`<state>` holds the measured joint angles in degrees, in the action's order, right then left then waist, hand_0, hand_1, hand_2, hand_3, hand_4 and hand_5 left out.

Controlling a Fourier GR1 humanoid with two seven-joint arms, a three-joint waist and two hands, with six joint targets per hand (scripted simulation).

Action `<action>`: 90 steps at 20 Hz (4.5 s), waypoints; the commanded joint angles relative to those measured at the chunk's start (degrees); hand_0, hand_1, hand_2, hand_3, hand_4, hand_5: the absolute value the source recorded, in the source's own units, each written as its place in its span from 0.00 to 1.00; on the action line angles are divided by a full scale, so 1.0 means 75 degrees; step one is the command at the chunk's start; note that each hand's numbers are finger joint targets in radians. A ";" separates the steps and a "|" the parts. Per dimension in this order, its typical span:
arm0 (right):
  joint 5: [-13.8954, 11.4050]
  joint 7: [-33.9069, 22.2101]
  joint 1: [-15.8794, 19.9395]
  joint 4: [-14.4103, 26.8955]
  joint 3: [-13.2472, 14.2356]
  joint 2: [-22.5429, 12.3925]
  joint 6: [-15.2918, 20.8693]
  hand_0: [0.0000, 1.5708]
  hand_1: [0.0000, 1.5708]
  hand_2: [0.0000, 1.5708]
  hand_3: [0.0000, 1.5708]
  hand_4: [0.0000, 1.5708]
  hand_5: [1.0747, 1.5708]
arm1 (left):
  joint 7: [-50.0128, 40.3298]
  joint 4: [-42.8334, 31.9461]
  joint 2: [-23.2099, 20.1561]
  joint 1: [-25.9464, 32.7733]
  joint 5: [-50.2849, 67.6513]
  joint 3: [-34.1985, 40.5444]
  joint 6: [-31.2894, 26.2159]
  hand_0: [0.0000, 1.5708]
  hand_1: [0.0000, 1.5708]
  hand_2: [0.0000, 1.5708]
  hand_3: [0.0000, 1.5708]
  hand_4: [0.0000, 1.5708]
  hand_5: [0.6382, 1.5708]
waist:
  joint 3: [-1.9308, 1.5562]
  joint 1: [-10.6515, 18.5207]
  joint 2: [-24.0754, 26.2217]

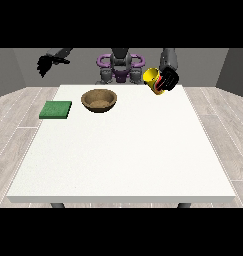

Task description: Pick the cup and pour the ball into the bowl, then pick the bowl and place it on the pad

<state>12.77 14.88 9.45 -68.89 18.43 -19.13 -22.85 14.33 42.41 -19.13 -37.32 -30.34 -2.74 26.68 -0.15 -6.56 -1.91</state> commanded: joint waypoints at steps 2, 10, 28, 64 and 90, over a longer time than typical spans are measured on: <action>0.0009 0.0454 -0.0098 0.0852 0.0268 -0.0232 -0.0279 0.00 0.00 0.00 0.00 0.00 0.99 | -0.1338 0.0262 0.0308 -0.0379 -0.1079 -0.0660 0.0095 0.95 0.95 1.00 1.00 0.97 0.70 | 0.0012 0.0259 0.0171; -0.0027 0.0366 0.0087 0.0856 0.0174 -0.0309 -0.0359 0.00 0.00 0.00 0.00 0.00 1.00 | -0.3070 -0.0049 0.0587 -0.1229 -0.3002 -0.1585 0.0177 0.97 0.97 1.00 1.00 1.00 0.61 | 0.0009 -0.0027 0.0288; 0.0105 0.0143 0.0518 0.1505 0.0137 -0.0465 -0.0739 0.00 0.00 0.00 0.00 0.00 1.00 | -0.5051 -0.1159 0.1896 -0.2546 -0.8186 -0.5757 -0.2437 0.97 0.97 1.00 1.00 0.96 0.64 | 0.0008 -0.0180 0.0611; -0.0958 0.0028 0.0646 0.0663 -0.0808 0.2509 0.2977 0.00 0.00 0.00 0.00 0.20 1.00 | -0.0069 0.3139 0.2487 0.1770 0.2830 -0.0056 -0.1906 0.00 0.00 0.00 0.00 0.00 0.99 | 0.0030 0.1586 -0.0543; -0.0750 0.1426 0.1284 0.5109 -0.0071 0.1845 0.4006 0.92 0.92 1.00 0.00 0.30 0.88 | -0.0338 0.4400 0.1462 0.2012 0.3418 0.0593 -0.3309 0.00 0.00 0.00 0.00 0.05 1.00 | 0.0018 0.1985 -0.1076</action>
<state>9.10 28.88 24.03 -36.11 17.72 -5.43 1.78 12.47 73.59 -7.19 -21.84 -5.58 1.41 3.25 0.90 7.06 -7.61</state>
